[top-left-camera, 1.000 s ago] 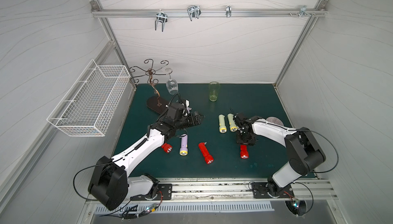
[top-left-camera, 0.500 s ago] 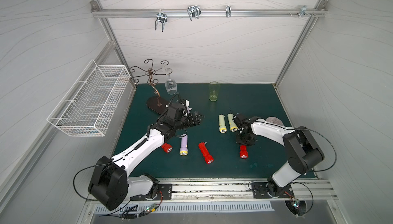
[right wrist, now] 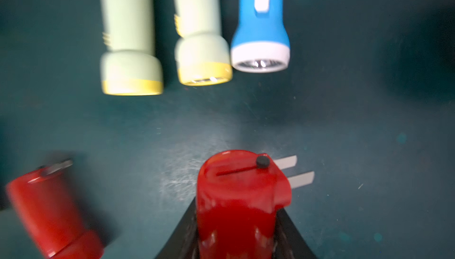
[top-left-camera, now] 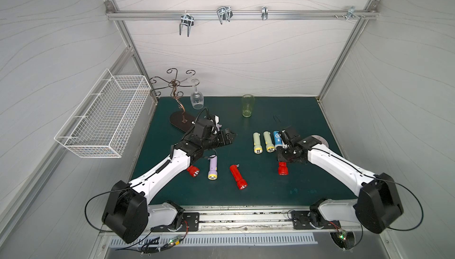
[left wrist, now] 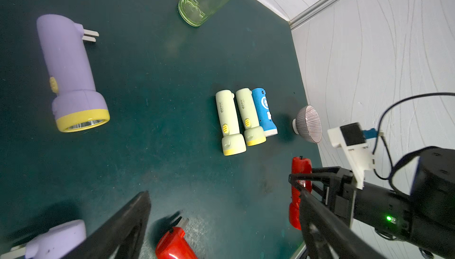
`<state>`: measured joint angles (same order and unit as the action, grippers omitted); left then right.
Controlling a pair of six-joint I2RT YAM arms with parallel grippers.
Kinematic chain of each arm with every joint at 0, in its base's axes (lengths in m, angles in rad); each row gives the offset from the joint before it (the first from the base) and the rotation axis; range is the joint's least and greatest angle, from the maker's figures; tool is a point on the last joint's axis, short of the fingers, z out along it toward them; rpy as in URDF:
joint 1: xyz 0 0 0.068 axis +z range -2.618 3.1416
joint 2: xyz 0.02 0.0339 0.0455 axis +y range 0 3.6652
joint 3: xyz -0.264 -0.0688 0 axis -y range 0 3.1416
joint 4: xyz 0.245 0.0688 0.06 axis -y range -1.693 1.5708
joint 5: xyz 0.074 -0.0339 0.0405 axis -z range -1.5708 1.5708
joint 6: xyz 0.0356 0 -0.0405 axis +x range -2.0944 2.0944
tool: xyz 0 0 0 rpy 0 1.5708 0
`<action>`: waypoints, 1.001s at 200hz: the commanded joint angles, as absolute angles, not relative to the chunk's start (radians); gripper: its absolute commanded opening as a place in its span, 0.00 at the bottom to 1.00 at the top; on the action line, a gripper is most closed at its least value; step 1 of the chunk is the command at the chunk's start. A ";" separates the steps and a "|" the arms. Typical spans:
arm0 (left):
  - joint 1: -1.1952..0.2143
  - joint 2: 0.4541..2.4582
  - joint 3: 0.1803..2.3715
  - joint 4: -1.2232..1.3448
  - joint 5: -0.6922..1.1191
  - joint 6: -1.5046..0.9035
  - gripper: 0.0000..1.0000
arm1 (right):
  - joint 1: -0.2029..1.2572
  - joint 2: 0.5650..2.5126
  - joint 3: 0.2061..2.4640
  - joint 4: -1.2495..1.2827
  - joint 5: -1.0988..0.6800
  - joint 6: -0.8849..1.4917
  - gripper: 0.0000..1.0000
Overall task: Close the plug at the bottom of the flashlight
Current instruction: Pick up the flashlight from the center of the board, then close the plug of the flashlight.
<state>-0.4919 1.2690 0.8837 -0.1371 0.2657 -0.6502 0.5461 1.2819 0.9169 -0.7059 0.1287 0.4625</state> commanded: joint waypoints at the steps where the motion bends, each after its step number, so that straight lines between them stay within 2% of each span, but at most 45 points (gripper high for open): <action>1: -0.491 1.258 0.891 -0.097 0.262 -0.646 0.95 | 0.553 1.251 0.959 -0.637 0.082 0.374 0.00; 42: -0.491 1.257 0.908 -0.120 0.246 -0.636 0.95 | 0.553 1.263 0.987 -0.445 -0.001 0.244 0.00; 105: -0.489 1.309 1.032 -0.182 0.265 -0.716 0.94 | 0.554 1.329 0.918 0.007 -0.130 -0.015 0.00; 146: -0.489 1.400 1.144 -0.194 0.369 -0.903 0.92 | 0.558 1.384 0.823 0.291 -0.160 -0.209 0.00; 178: -0.489 1.453 1.148 -0.121 0.423 -1.123 0.88 | 0.570 1.404 0.682 0.602 -0.233 -0.398 0.00; 200: -0.492 1.482 1.126 -0.047 0.455 -1.313 0.83 | 0.579 1.417 0.632 0.721 -0.244 -0.484 0.00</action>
